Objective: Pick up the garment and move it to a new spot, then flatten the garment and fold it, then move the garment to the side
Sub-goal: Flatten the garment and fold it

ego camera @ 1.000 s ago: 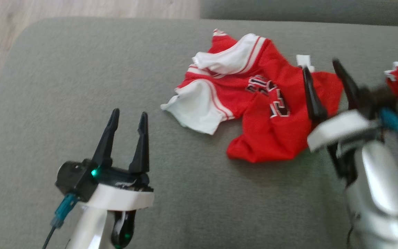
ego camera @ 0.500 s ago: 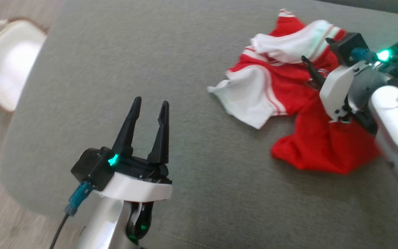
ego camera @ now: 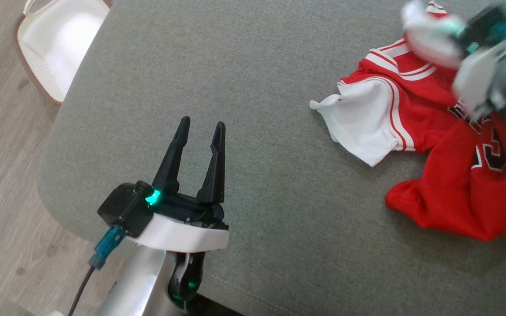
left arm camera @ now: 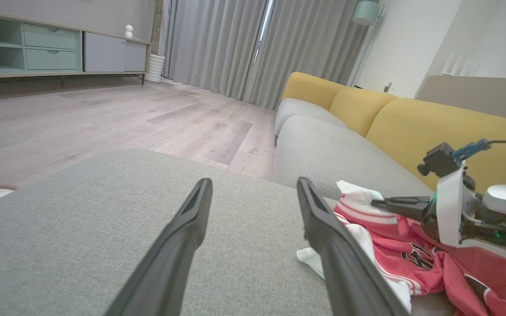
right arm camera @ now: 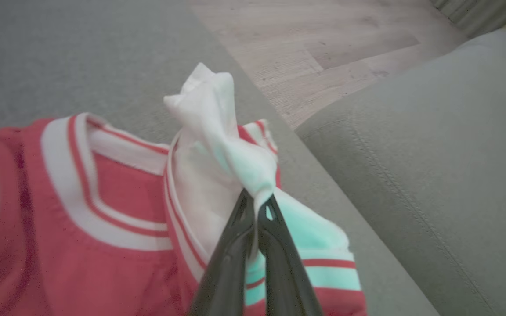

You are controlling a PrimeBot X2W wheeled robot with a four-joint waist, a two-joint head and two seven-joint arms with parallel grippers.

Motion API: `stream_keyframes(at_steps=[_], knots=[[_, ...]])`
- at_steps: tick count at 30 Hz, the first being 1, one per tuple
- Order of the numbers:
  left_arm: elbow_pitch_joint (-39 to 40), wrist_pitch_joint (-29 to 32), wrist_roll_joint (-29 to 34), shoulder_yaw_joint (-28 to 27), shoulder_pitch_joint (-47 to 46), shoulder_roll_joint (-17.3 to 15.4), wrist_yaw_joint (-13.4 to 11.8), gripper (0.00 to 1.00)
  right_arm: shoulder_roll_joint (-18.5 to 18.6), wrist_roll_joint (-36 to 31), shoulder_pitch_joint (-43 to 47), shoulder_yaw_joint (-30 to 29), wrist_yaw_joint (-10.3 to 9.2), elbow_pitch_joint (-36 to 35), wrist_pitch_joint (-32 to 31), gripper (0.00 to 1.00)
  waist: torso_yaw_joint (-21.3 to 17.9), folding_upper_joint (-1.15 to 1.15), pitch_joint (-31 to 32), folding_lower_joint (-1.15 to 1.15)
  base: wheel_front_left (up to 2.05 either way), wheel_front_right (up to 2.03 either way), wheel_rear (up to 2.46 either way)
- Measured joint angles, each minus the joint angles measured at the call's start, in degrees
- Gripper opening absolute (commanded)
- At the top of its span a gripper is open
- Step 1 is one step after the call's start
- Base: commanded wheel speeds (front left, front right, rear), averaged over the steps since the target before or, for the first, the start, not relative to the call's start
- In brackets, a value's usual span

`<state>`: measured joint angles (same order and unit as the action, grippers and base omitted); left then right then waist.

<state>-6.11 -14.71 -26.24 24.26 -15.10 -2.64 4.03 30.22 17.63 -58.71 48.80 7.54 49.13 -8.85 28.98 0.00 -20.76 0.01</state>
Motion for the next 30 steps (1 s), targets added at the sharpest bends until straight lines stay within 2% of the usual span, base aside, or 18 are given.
stream_keyframes(at_steps=[4, 10, 11, 12, 15, 19, 26, 30], knots=[[-0.03, 0.0, 0.0, 0.07, 0.0, 0.03, 0.01, 1.0, 0.49, -1.54, -4.74, -6.44, 0.0, 5.83, 4.27, 0.0, 0.33, 0.0, 0.14, -0.01, 0.0, 0.0, 0.0], [-0.04, 0.0, 0.0, 0.08, 0.0, 0.04, 0.0, 1.0, 1.09, -10.6, -13.57, -17.78, 0.0, 14.34, 10.82, 0.0, 0.64, 0.0, 0.33, -0.01, 0.0, 0.0, 0.0], [-0.04, 0.0, 0.0, 0.08, 0.0, 0.04, 0.0, 1.0, 1.09, -12.56, -14.56, -19.38, 0.0, 15.45, 11.62, 0.93, 0.62, 0.0, 0.37, -0.01, 0.0, 0.0, 0.0], [-0.04, 0.0, 0.0, 0.08, 0.0, 0.04, 0.0, 1.0, 1.01, -14.17, -15.13, -21.01, 0.0, 16.55, 12.06, 1.0, 0.58, 0.0, 0.47, -0.01, 0.0, 0.0, 0.0], [-0.08, 0.0, 0.11, -0.05, 0.03, 0.04, -0.07, 1.0, -0.22, -18.16, -15.01, -25.16, 0.0, 18.94, 13.38, 1.0, 0.08, 0.0, 1.02, -0.01, 0.0, 0.0, 0.0], [-0.11, 0.0, 1.31, -0.77, 0.14, 0.07, -0.05, 1.0, -4.12, -21.11, -13.2, -30.11, 0.0, 20.36, 15.0, 1.0, -1.61, 0.0, 2.12, -0.01, 0.0, 0.0, 0.0], [-0.34, 0.0, 4.05, -4.64, 0.38, 0.1, 0.11, 1.0, -10.91, -21.74, -6.18, -37.41, 0.0, 20.71, 20.47, 1.0, -6.89, 0.0, 5.38, -0.01, 0.0, 0.0, 0.0], [-0.24, 0.0, 5.25, -6.71, 1.09, 0.11, 0.71, 1.0, -15.3, -20.0, -1.91, -41.24, 0.0, 17.22, 22.7, 1.0, -10.55, 0.0, 7.49, -0.01, 0.0, 0.0, 0.0]])
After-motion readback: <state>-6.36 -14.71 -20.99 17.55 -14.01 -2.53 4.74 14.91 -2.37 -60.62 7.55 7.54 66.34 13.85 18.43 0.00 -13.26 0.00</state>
